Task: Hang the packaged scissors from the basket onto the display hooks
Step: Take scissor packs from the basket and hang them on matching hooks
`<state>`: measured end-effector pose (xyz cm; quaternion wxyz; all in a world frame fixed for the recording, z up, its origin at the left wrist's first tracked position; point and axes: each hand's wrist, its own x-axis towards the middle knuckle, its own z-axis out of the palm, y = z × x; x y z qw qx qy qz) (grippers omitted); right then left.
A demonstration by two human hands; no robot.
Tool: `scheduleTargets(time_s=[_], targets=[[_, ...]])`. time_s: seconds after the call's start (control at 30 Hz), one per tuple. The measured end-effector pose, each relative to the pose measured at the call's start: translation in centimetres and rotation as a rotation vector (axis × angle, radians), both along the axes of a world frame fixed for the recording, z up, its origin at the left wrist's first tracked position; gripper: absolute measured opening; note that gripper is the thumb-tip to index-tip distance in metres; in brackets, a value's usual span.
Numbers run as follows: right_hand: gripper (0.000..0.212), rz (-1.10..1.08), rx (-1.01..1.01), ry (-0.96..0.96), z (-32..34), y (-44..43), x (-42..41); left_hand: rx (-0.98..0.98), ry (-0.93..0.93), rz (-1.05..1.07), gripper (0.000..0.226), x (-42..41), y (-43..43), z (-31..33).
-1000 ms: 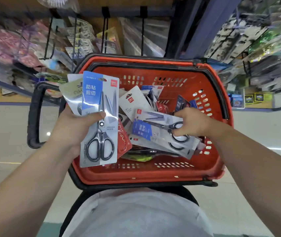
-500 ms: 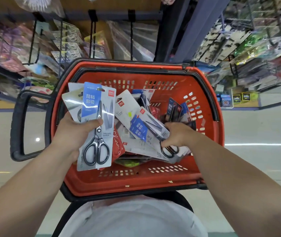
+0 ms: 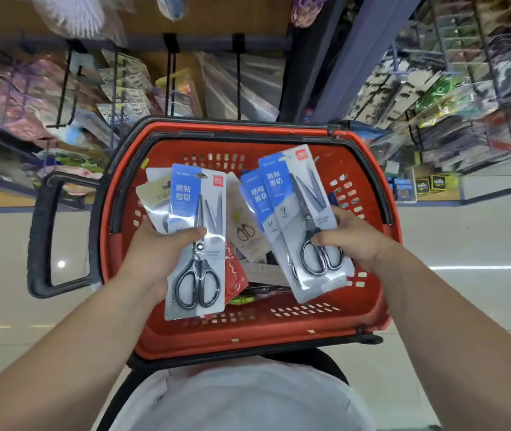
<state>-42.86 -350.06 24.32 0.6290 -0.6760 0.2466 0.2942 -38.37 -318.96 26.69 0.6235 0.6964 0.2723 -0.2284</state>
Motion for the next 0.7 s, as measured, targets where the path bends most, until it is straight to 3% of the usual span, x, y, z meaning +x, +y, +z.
scheduleTargets(time_s=[0.13,0.3,0.43,0.6,0.63,0.7], targets=[[0.05,-0.139,0.221,-0.09,2.5,2.9,0.0,-0.107,0.004,0.009,0.058,0.3,-2.5,0.2],[0.053,-0.131,0.163,-0.153,3.4,5.3,0.8,-0.239,-0.007,0.042,0.068,1.0,-4.9,0.3],[0.044,-0.16,0.187,-0.109,3.3,5.2,1.3,-0.25,0.024,0.098,0.056,1.5,-5.2,0.1],[0.052,-0.15,0.239,-0.026,2.6,5.6,1.0,-0.231,0.045,0.013,0.02,1.6,-5.5,0.1],[0.05,-0.154,0.23,-0.019,2.3,5.9,1.0,-0.265,0.081,0.016,0.027,1.7,-5.4,0.2],[0.049,-0.122,0.16,-0.034,2.0,6.5,1.3,-0.376,0.178,-0.011,0.065,1.8,-5.1,0.1]])
